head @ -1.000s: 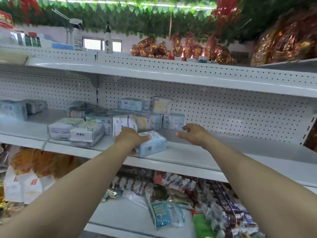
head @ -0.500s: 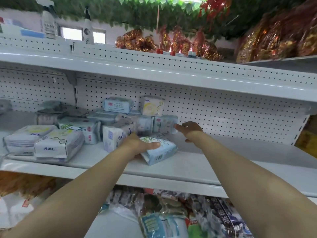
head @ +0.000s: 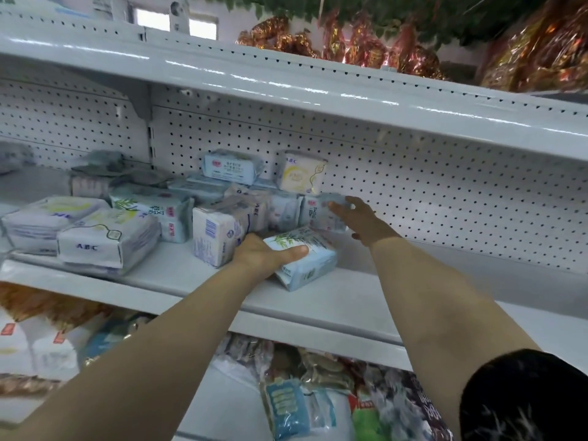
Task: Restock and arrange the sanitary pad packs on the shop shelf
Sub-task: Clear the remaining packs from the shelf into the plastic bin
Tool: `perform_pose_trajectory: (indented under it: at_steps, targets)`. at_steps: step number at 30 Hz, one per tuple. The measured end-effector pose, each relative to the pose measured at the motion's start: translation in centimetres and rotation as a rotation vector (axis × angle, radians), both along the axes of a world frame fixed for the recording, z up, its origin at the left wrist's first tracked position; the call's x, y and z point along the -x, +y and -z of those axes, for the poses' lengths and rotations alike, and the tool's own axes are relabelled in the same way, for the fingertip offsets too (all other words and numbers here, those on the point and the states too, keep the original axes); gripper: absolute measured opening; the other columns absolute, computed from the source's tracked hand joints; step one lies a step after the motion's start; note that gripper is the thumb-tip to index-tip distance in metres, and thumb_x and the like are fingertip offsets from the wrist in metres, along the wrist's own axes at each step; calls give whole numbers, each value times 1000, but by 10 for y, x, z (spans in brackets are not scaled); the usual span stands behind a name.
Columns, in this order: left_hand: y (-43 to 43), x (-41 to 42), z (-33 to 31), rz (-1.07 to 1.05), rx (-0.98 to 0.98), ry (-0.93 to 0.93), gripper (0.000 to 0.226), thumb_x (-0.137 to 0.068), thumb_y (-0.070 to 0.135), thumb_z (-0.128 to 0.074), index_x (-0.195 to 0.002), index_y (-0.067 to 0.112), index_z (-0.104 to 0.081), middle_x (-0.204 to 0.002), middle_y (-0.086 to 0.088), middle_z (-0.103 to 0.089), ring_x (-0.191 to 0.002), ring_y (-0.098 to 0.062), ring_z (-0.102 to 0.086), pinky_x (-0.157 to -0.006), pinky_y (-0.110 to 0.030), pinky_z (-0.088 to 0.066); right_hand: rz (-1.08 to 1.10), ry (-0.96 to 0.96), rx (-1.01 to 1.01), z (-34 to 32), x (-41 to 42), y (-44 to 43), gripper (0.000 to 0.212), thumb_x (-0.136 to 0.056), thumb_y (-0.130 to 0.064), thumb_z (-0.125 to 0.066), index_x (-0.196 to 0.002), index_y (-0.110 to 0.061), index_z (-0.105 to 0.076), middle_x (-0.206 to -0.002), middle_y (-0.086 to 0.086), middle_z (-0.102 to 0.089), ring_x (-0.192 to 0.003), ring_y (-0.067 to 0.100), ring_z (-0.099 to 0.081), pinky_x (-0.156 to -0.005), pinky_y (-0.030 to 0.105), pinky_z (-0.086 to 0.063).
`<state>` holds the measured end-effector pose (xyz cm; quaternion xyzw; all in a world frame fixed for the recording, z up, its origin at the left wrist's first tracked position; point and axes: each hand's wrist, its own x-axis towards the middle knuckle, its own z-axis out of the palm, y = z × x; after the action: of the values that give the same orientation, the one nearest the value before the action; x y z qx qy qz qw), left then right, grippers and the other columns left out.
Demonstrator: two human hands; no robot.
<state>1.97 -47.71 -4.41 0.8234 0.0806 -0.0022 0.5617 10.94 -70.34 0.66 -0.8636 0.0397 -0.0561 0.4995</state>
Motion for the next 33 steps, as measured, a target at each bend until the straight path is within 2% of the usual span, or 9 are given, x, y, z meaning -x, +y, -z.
perform_pose_trajectory:
  at_steps: [4, 8, 12, 16, 20, 23, 26, 30, 33]
  targets:
    - [-1, 3, -3, 1, 5, 6, 130, -9, 90, -75, -115, 14, -66, -109, -1, -73, -96, -19, -70, -91, -38, -58, 151, -95, 103, 2, -6, 5, 77, -69, -51, -88, -129, -18, -53, -131, 6, -51, -113, 24, -55, -93, 34, -49]
    - [-1, 4, -3, 6, -11, 8, 133, -10, 92, -74, -117, 13, -65, -111, -2, -72, -99, -19, -69, -93, -39, -57, 226, -165, 169, 4, -1, 7, 56, -72, -36, -90, -106, -15, -52, -108, 3, -61, -102, 24, -60, -71, 30, -47]
    - [-1, 5, -3, -3, -19, 7, 137, -6, 93, -71, -118, 14, -66, -113, -2, -72, -100, -20, -69, -94, -39, -56, 245, -97, 65, 4, 18, -6, 85, -74, -40, -88, -141, -14, -41, -137, 15, -56, -122, 32, -58, -97, 38, -51]
    - [-3, 10, -6, -19, -5, 11, 141, -6, 92, -72, -122, 12, -63, -119, -4, -70, -103, -22, -68, -96, -39, -55, 270, 54, 135, -1, 51, -30, 72, -70, -60, -83, -117, -9, -64, -111, 10, -71, -108, 28, -69, -89, 32, -55]
    - [-23, 45, -27, -122, 36, -16, 115, -56, 63, -88, -140, 2, -41, -140, -12, -55, -121, -28, -58, -104, -39, -48, 249, 67, -7, 1, 99, -61, 59, -69, -53, -87, -99, -8, -64, -103, 10, -74, -90, 26, -70, -92, 40, -59]
    - [-51, 63, -24, -186, 89, -49, 116, -68, 51, -87, -150, -2, -24, -148, -15, -47, -130, -29, -51, -106, -37, -43, 262, 21, -186, 6, 144, -92, 43, -73, -39, -89, -84, -12, -58, -102, 10, -70, -87, 25, -69, -88, 41, -61]
    - [-90, 93, -17, -199, 154, -72, 107, -70, 50, -87, -147, 1, -30, -144, -14, -53, -126, -29, -55, -99, -36, -47, 309, 41, -252, 5, 181, -123, 51, -74, -45, -87, -95, -6, -63, -101, 13, -72, -73, 21, -69, -83, 41, -62]
    - [-145, 137, -10, -248, 304, -92, 91, -68, 49, -88, -133, 2, -45, -127, -11, -62, -113, -30, -62, -91, -37, -53, 315, 45, -423, 8, 236, -173, 65, -75, -44, -87, -115, -1, -59, -106, 12, -70, -79, 22, -71, -70, 33, -62]
    - [-182, 165, 6, -260, 537, -57, 100, -41, 59, -93, -117, 4, -58, -113, -10, -70, -95, -30, -70, -85, -42, -59, 288, 46, -508, 13, 277, -212, 72, -73, -46, -88, -122, -2, -58, -109, 11, -72, -84, 22, -73, -68, 31, -62]
